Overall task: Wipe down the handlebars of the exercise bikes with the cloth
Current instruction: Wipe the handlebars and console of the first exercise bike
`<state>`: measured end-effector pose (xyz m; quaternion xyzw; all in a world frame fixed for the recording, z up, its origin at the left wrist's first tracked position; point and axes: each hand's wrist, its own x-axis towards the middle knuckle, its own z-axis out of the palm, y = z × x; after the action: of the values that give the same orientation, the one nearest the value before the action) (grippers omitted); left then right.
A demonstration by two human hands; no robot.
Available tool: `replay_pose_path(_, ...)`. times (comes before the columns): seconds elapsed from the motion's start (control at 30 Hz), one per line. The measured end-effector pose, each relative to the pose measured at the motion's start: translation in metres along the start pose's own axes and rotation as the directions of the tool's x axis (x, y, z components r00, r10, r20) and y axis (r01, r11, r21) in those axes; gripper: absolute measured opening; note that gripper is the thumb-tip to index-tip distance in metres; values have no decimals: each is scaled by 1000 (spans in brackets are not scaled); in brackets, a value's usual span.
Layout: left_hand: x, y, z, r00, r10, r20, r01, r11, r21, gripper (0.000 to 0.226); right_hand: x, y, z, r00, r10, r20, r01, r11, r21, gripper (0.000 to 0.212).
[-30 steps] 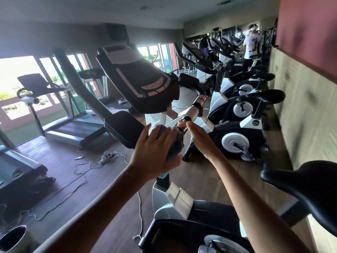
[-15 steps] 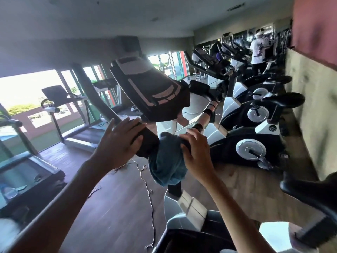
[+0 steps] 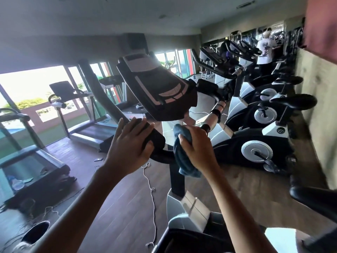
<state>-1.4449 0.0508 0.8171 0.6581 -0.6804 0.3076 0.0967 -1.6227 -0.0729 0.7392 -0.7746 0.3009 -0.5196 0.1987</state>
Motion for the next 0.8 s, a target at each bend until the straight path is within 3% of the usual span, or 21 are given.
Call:
replay_pose_path(0.07, 0, 2, -1, 1000, -8, 19, 7, 1000, 13, 53, 14, 5, -4, 999, 42, 1, -42, 999, 9, 47)
replay_pose_path(0.23, -2, 8, 1, 995, -59, -79, 55, 997, -53, 55, -15, 24, -10, 968, -220, 118, 214, 975, 62, 46)
replay_pose_path(0.43, -2, 10, 3, 993, -65, -98, 58, 996, -74, 56, 28, 53, -18, 992, -9, 123, 3, 999, 48, 57)
replay_pose_path(0.7, -2, 13, 10, 967, -111, -227, 71, 981, -179, 51, -2, 20, 3, 991, -131, 16, 131, 991, -8, 48)
replay_pose_path(0.8, -1, 15, 12, 955, -112, -276, 49, 972, -228, 46, 24, 32, -3, 991, -112, 77, 111, 994, 23, 46)
